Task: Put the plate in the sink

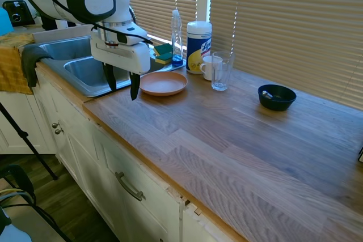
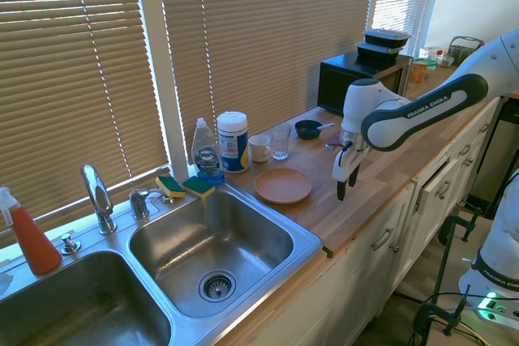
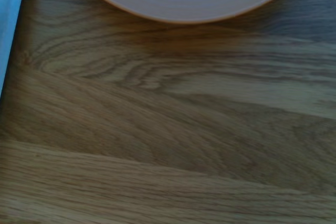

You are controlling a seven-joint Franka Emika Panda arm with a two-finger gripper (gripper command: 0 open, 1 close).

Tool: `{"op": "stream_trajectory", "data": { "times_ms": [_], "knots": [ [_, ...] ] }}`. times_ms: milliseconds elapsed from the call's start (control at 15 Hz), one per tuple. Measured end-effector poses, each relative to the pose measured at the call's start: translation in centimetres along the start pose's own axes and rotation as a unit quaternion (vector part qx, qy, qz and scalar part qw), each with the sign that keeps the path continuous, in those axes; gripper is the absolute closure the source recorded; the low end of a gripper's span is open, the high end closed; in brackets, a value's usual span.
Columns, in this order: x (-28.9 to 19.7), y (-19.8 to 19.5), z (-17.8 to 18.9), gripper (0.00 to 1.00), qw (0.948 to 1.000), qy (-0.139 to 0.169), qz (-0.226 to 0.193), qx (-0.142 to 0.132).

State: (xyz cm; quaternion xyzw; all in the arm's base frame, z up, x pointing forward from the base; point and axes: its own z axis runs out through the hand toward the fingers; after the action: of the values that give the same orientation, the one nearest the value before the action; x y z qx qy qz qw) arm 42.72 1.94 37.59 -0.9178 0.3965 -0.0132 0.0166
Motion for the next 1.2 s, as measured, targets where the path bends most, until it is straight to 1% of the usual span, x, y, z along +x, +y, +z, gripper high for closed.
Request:
{"op": "stream_trajectory", "data": {
  "times_ms": [133, 267, 400, 533, 867, 1000, 1200],
  "knots": [
    [0.0, 0.0, 0.0, 0.0, 1.0, 0.0, 0.004, 0.0],
    [0.5, -0.5, -0.8, 0.0, 0.9999, 0.002, 0.009, 0.011],
    [2.4, -1.1, -2.1, 0.0, 0.9992, 0.002, 0.024, 0.031],
    [5.4, -1.6, -2.1, 0.0, 0.9984, -0.002, 0.04, 0.041],
    [13.5, -5.0, 0.3, 0.0, 0.9952, -0.024, 0.067, 0.067],
    [15.7, -6.6, 1.7, 0.0, 0.9934, -0.033, 0.08, 0.076],
    [18.0, -8.0, 4.2, 0.0, 0.9915, -0.045, 0.095, 0.077]
  ]
}}
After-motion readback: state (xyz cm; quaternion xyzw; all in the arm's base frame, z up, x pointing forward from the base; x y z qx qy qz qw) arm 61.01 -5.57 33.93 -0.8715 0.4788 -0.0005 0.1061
